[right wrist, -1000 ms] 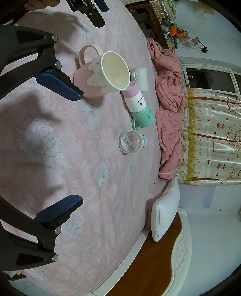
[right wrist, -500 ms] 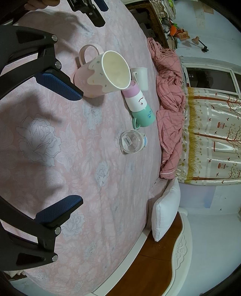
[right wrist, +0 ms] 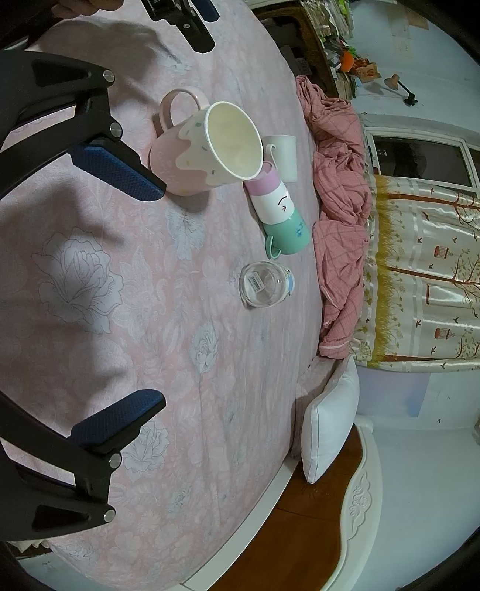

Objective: Flip cup upright

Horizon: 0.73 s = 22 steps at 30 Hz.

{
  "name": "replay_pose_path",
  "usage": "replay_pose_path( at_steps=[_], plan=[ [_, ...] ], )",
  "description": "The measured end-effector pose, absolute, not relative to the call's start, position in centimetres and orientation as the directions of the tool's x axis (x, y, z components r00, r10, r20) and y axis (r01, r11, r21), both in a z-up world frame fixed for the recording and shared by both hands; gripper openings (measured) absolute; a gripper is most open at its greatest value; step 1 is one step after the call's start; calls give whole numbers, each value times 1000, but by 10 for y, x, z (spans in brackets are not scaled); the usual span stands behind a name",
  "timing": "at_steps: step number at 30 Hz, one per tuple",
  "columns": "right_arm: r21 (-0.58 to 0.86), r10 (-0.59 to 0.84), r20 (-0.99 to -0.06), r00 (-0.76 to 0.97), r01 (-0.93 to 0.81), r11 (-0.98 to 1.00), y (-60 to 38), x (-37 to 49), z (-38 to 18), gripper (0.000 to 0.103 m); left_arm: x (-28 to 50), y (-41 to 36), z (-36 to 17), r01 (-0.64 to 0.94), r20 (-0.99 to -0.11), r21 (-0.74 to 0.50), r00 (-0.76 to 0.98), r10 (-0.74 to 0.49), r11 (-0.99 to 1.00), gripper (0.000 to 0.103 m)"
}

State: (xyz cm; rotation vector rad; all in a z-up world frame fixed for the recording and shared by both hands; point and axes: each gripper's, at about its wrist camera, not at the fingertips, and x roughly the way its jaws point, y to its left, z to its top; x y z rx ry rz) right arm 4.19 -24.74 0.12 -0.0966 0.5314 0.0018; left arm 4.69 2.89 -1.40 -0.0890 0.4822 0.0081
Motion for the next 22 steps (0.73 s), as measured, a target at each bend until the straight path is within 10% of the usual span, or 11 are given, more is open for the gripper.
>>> replay_pose_path(
  at_steps=[22],
  plan=[
    [-93,-24,-508,861,-28,995,-247,42,3,103,47,34,-15,-30,-473,-93,881,-17,995,103]
  ],
)
